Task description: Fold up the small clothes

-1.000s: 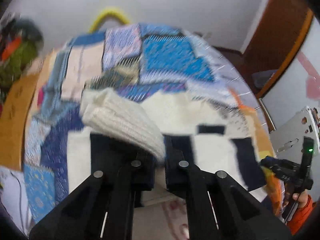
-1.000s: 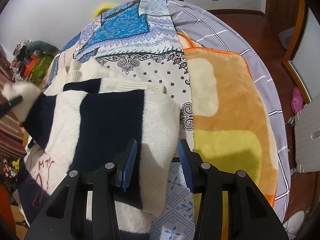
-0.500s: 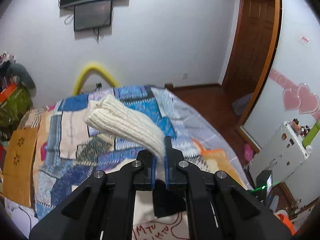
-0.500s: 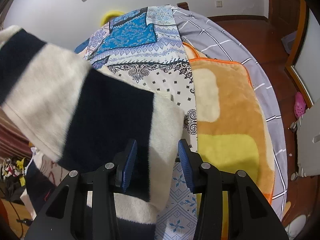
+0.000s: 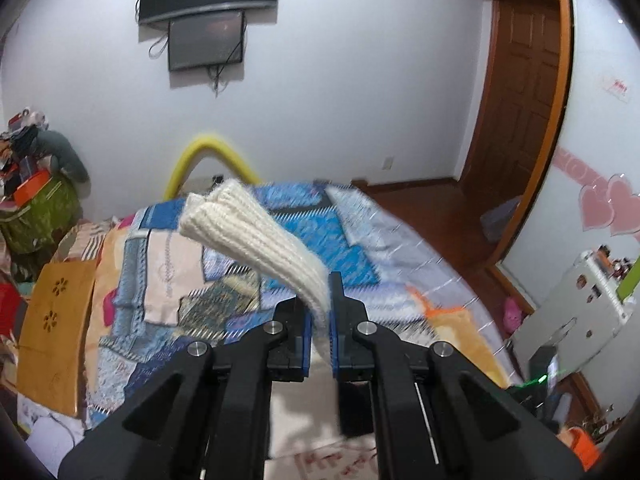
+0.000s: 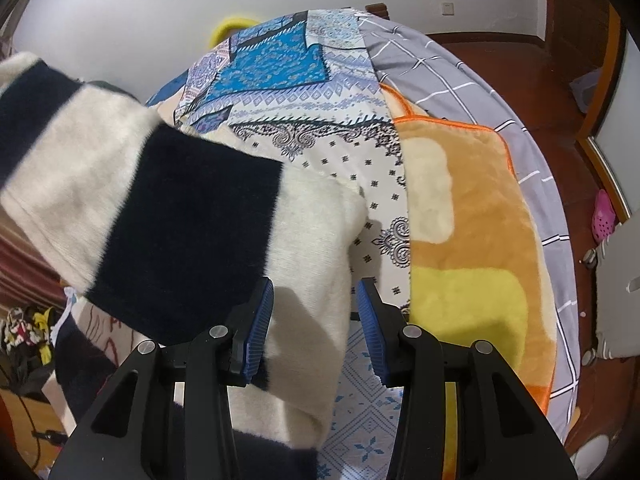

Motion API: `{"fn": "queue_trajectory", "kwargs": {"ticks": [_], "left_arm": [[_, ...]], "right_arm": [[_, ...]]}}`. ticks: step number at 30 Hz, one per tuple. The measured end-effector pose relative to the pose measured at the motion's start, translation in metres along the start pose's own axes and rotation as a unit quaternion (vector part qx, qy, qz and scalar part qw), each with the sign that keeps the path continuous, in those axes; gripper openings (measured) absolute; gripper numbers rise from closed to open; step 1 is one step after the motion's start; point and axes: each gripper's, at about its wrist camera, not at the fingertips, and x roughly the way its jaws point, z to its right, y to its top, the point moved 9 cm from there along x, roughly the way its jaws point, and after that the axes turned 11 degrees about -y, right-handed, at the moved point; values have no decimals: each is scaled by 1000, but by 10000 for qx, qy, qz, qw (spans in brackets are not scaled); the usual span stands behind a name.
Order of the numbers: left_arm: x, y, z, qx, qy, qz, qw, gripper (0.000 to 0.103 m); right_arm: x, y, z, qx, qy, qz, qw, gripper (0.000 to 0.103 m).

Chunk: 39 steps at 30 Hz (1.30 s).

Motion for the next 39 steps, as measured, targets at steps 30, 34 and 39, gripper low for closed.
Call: {"fn": "queue_trajectory", "kwargs": {"ticks": [30,34,39], "left_arm": [[56,-236,-176,-1093,637,-2310,9647,40],[50,-238,-195,-1318,723,-2254,9626,55],[58,-246,-208,-1633,562,-2416,9549,57]], "right_arm": [[24,-3,-16,-308,-595,-274,9974,53],[26,1,-10,-210,-613,-263,9976,58],[34,5,-3,-89,-576,-349,9977,58]]}}
